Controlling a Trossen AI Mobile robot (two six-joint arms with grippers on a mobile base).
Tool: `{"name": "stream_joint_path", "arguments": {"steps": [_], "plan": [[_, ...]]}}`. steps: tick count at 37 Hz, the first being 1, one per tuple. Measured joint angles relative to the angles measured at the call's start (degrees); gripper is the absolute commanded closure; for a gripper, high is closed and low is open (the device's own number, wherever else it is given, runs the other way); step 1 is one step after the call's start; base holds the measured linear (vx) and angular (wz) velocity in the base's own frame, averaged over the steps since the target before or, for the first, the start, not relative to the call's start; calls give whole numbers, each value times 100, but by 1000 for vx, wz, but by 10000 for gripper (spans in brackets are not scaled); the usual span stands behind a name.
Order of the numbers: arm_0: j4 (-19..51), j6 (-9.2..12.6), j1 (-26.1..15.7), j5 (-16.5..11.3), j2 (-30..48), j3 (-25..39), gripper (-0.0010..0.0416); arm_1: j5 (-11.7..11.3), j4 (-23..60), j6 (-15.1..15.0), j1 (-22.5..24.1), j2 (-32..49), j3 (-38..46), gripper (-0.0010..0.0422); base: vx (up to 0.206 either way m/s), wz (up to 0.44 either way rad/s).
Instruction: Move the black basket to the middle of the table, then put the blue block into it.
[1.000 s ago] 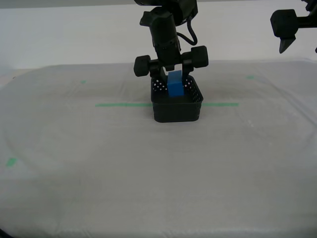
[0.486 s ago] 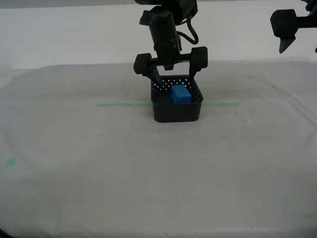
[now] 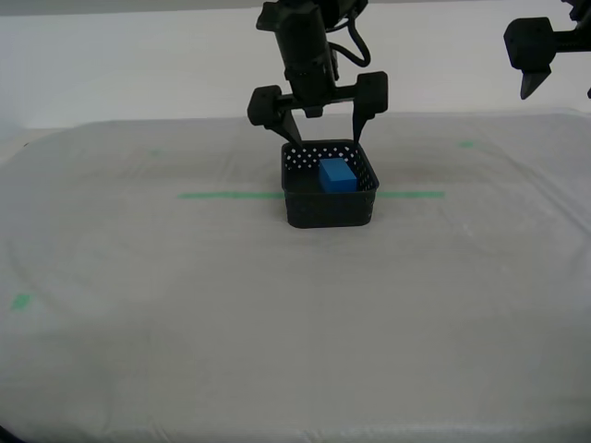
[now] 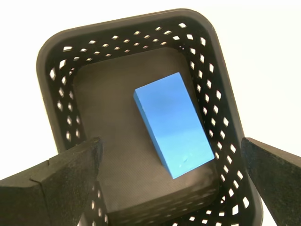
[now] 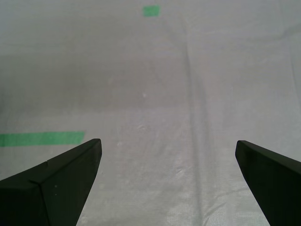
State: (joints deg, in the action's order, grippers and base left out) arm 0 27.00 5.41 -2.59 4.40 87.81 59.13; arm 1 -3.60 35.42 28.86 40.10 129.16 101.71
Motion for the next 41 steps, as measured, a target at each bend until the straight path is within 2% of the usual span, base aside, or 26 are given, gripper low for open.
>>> {"name": "stream_joint_path", "arguments": {"steps": [6,11,30,34,41], "plan": [[0,0,-4,-2,0,0,7,-11,203,-66,0,-107,2,11,0,0],[-2,0,2,0,0,0,7,-105,393,-168,-7,-299,-2,11,0,0],[-2,0,0,0,0,0,7,-1281,901,-201,-87,-1255,-109,11,0,0],[-2,0,-4,0,0,0,7,-1370,898,-205,-140,-1434,-243,11,0,0],[-2,0,-2,0,0,0,7,-1370,640,-302,-284,-1912,-828,11,0,0]]}}
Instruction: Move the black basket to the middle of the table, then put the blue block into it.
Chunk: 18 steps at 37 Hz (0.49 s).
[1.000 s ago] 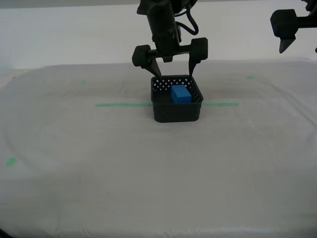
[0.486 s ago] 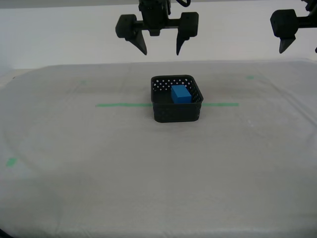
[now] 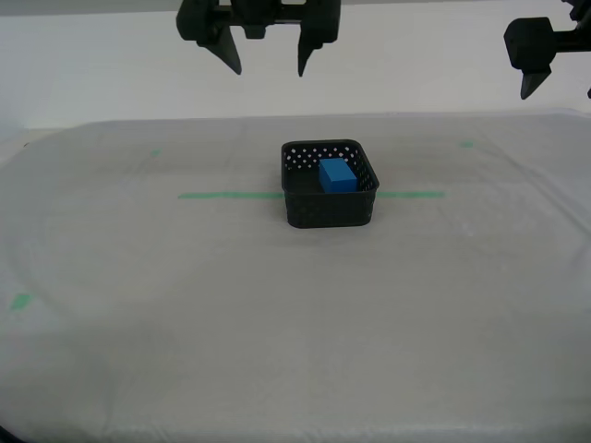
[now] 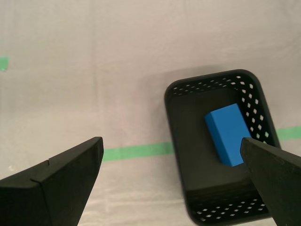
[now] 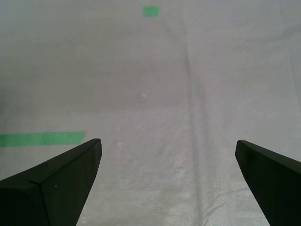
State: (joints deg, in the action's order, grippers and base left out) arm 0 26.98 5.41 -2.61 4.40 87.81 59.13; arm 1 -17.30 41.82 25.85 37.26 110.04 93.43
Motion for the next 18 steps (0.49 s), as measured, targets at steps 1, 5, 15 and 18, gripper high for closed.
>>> {"name": "stream_joint_path", "arguments": {"steps": [1,5,15,18], "plan": [[0,0,-2,0,0,0,7,0,-35,-17,-28,-83,-105,11,0,0],[0,0,4,0,0,0,7,-2,-332,-105,-155,-455,-573,11,0,0],[0,0,4,-2,0,0,7,7,-1335,-203,-557,-1532,-2109,11,0,0],[-2,0,0,0,0,0,7,66,-1480,-227,-702,-1825,-2476,11,0,0]]}}
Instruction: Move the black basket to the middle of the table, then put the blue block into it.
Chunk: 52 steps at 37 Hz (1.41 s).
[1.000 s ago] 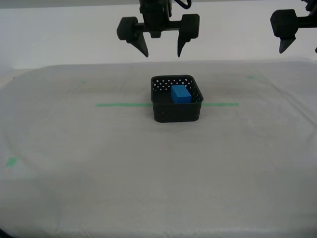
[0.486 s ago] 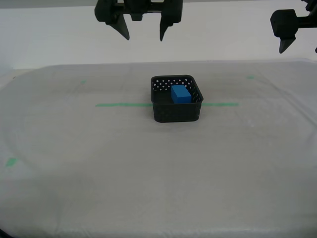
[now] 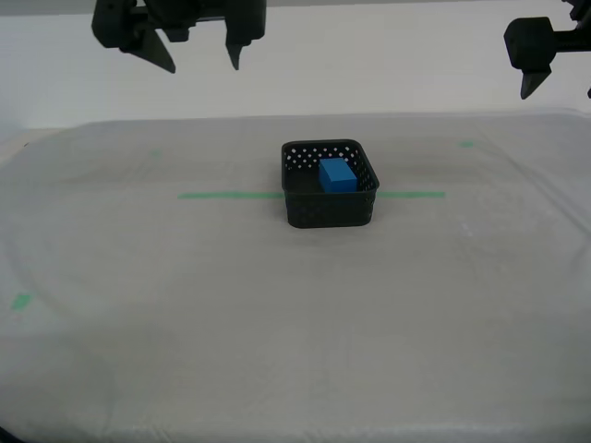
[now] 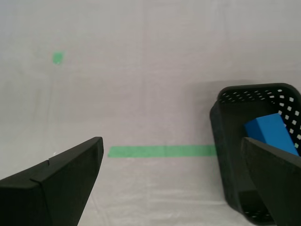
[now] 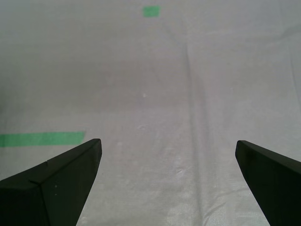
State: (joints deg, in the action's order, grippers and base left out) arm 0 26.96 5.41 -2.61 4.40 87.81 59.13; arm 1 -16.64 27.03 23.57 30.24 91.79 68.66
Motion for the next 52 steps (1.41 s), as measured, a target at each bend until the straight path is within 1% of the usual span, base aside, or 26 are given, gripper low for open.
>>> {"name": "stream_joint_path", "arguments": {"steps": [2,8,9,12,14,16,52], "plan": [[2,0,-2,0,0,0,7,55,-42,-39,-118,-144,-203,12,0,0],[0,0,4,0,0,0,7,122,-203,-372,-494,-439,-614,12,0,0],[0,0,0,0,0,0,7,162,-278,-426,-560,-472,-669,12,0,0],[0,0,-2,0,0,0,7,369,-457,-566,-763,-525,-787,12,0,0],[0,0,2,0,0,0,7,529,-555,-595,-879,-525,-826,12,0,0],[0,0,2,0,0,0,7,638,-575,-595,-966,-511,-844,12,0,0],[0,0,-4,0,0,0,7,651,-575,-595,-997,-501,-859,12,0,0]]}}
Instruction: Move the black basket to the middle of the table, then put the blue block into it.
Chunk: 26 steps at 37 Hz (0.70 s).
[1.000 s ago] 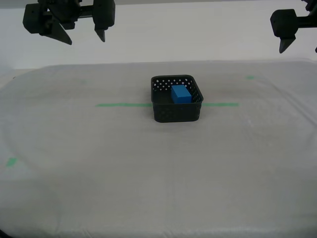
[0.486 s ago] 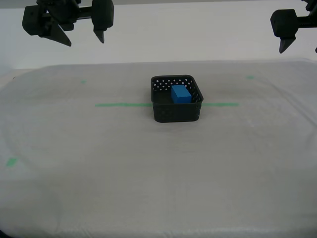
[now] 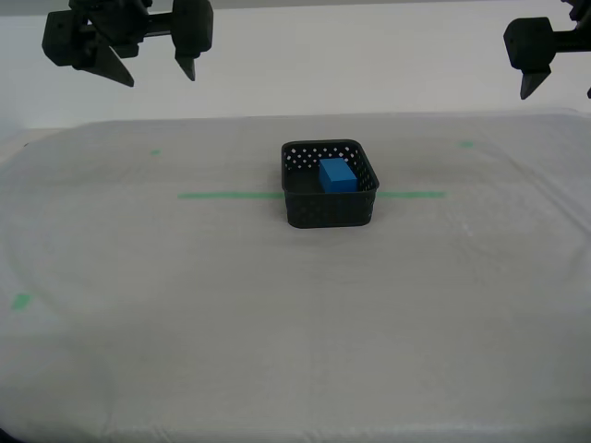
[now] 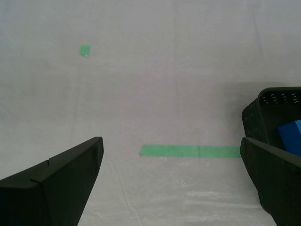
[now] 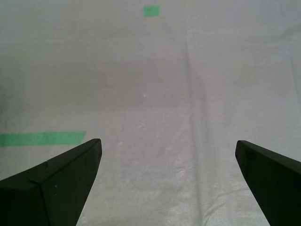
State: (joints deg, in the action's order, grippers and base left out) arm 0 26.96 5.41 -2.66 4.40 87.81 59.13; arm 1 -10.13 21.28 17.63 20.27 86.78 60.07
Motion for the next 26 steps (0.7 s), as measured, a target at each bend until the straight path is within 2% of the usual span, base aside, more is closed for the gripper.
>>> {"name": "stream_joint_path", "arguments": {"steps": [26], "plan": [[0,0,2,-2,0,0,7,0,0,0,0,0,0,12,0,0]]}}
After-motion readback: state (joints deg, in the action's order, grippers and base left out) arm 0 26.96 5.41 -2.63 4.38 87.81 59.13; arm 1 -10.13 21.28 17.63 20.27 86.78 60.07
